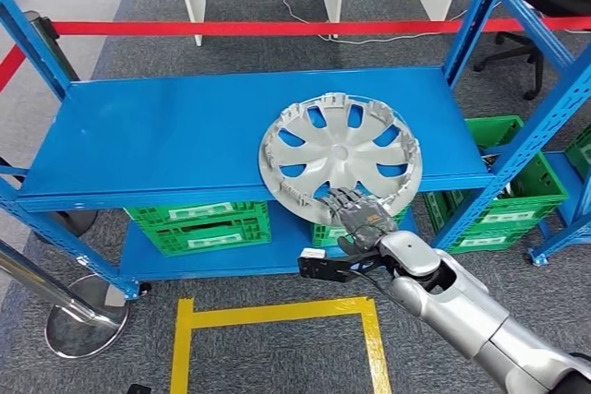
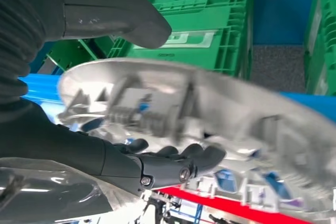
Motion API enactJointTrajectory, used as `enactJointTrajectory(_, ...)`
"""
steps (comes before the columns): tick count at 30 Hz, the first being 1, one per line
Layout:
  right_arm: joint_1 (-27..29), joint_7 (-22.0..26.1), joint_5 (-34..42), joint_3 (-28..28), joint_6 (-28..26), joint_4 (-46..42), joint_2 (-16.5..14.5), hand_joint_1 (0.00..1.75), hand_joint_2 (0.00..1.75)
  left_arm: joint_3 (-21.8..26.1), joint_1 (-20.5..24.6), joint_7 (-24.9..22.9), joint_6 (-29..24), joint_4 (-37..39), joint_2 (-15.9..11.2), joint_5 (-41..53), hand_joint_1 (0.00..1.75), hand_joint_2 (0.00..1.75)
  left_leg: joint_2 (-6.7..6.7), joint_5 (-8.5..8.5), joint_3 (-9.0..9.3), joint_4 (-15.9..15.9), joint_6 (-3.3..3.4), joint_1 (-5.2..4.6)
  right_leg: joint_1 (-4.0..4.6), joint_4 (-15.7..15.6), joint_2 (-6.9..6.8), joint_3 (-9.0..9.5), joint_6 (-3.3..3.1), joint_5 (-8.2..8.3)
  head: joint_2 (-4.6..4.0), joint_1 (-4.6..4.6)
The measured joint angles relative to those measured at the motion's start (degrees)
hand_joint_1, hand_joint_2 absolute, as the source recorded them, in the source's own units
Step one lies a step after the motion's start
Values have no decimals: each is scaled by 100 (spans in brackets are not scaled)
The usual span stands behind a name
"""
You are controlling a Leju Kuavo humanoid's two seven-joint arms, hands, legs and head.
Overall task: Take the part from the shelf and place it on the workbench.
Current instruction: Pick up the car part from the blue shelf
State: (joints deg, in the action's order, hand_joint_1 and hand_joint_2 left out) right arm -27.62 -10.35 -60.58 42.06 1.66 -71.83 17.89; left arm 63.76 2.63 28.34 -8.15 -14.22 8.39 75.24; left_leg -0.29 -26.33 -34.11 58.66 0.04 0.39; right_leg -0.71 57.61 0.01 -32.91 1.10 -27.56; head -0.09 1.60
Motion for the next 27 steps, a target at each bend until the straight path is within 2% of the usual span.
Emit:
enactJointTrajectory(2, 1, -13, -48, -1, -52, 32, -22, 0, 175, 0, -5, 10, 5, 1, 3, -3, 0, 0, 0, 6, -4, -36, 69, -1, -5, -13, 0, -20, 66, 1, 0, 2)
enactJointTrajectory(4, -4, -21, -103, -4, -116, 66, -42, 0, 175, 0, -5, 23, 6, 1, 2, -1, 0, 0, 4, 28, 17, -76, 152, 13, -16, 152, 0, -108, 114, -127, 0, 14)
enactJointTrajectory(5, -5, -23, -119, -4, -140, 84, -52, 0, 175, 0, 3, 27, 6, 1, 1, 0, 0, 0, 6, 36, 26, -92, 187, 19, -19, 418, 0, -238, 128, -275, 0, 21)
enactJointTrajectory(7, 16, -28, -152, -2, -184, 127, -70, 0, 175, 0, 14, 31, 7, 1, -5, -1, 0, 0, 5, 31, 26, -91, 224, 5, -19, 1209, 0, -612, 145, -618, 0, 31)
enactJointTrajectory(8, 41, -41, -186, -3, -224, 152, -82, 0, 175, 0, 11, 31, 7, 2, -4, 0, 0, 0, 3, 29, 28, -90, 230, -3, -18, 1539, 0, -779, 149, -715, 0, 29)
enactJointTrajectory(9, 66, -61, -236, -4, -281, 176, -96, 0, 175, 0, 6, 31, 8, 2, -2, 2, 0, 0, 0, 27, 30, -87, 233, -8, -17, 1665, 0, -854, 149, -702, 0, 31)
enactJointTrajectory(10, 85, -87, -292, -7, -348, 198, -115, 0, 175, 0, 0, 31, 8, 3, 1, 4, 0, 0, -2, 24, 35, -84, 233, -12, -17, 1560, 0, -820, 140, -581, 0, 30)
enactJointTrajectory(12, 98, -133, -390, -14, -475, 234, -162, 0, 175, 0, 1, 31, 10, 3, 8, 6, 0, 0, -6, 8, 47, -70, 218, -15, -15, 811, -4, -471, 102, -183, 0, 30)
enactJointTrajectory(13, 97, -150, -430, -19, -521, 249, -186, 0, 175, 0, 5, 31, 13, 3, 11, 7, 0, 0, -7, -5, 43, -54, 200, -26, -9, 424, -5, -269, 81, -55, 0, 28)
enactJointTrajectory(14, 100, -166, -465, -25, -561, 266, -211, 0, 175, 0, 7, 31, 16, 3, 14, 7, 0, 0, -7, -10, 36, -44, 175, -35, -1, 160, -5, -125, 64, 10, 0, 25)
enactJointTrajectory(15, 108, -181, -495, -32, -592, 284, -234, 0, 175, 0, 6, 31, 20, 4, 15, 9, 0, 0, -6, -11, 28, -38, 149, -42, 9, 41, -3, -54, 50, 9, 0, 24)
enactJointTrajectory(18, 150, -209, -555, -56, -647, 340, -285, 0, 175, 0, -1, 31, 24, 6, 17, 13, 0, 0, -3, -11, 32, -43, 67, -38, 9, 7, 2, -24, -10, 18, 0, 22)
enactJointTrajectory(19, 154, -210, -568, -63, -659, 356, -297, 0, 175, 0, 0, 32, 24, 7, 15, 13, 0, 0, -1, -54, 20, 1, 35, -35, -2, -11, -1, -15, -38, 32, 0, 16)
enactJointTrajectory(20, 155, -210, -580, -67, -669, 371, -315, 0, 175, 0, 2, 32, 24, 7, 10, 13, 0, 0, 1, -166, -46, 162, 0, -32, -16, -31, -5, -5, -68, 45, 0, 8)
enactJointTrajectory(21, 158, -210, -588, -69, -676, 387, -338, 0, 175, 0, 3, 33, 24, 8, 7, 13, 0, 0, 4, -338, -176, 461, -32, -24, -24, -39, -9, 1, -88, 51, 0, -1)
enactJointTrajectory(23, 177, -209, -602, -68, -679, 423, -381, 0, 175, 0, 2, 33, 25, 11, 10, 13, 0, 0, 7, -706, -546, 1281, -81, -11, -24, -39, -11, 2, -109, 48, 0, -9)
enactJointTrajectory(24, 188, -209, -608, -67, -676, 441, -395, 0, 175, 0, -1, 33, 26, 13, 10, 13, 0, 0, 7, -779, -674, 1557, -93, -5, -24, -38, -11, 4, -111, 46, 0, -8)
enactJointTrajectory(25, 194, -209, -619, -67, -674, 456, -405, 0, 175, 0, -5, 33, 26, 14, 9, 12, 0, 0, 7, -732, -704, 1614, -97, 2, -24, -37, -10, 8, -111, 45, 0, -9)
enactJointTrajectory(26, 195, -210, -630, -68, -672, 469, -413, 0, 175, 0, -6, 34, 27, 14, 6, 11, 0, 0, 8, -576, -618, 1426, -95, 9, -25, -35, -8, 17, -108, 43, 0, -9)
enactJointTrajectory(27, 194, -214, -649, -70, -671, 481, -423, 0, 175, 0, -5, 35, 27, 14, 2, 11, 0, 0, 8, -354, -440, 1049, -88, 17, -27, -35, -5, 31, -101, 37, 0, -9)
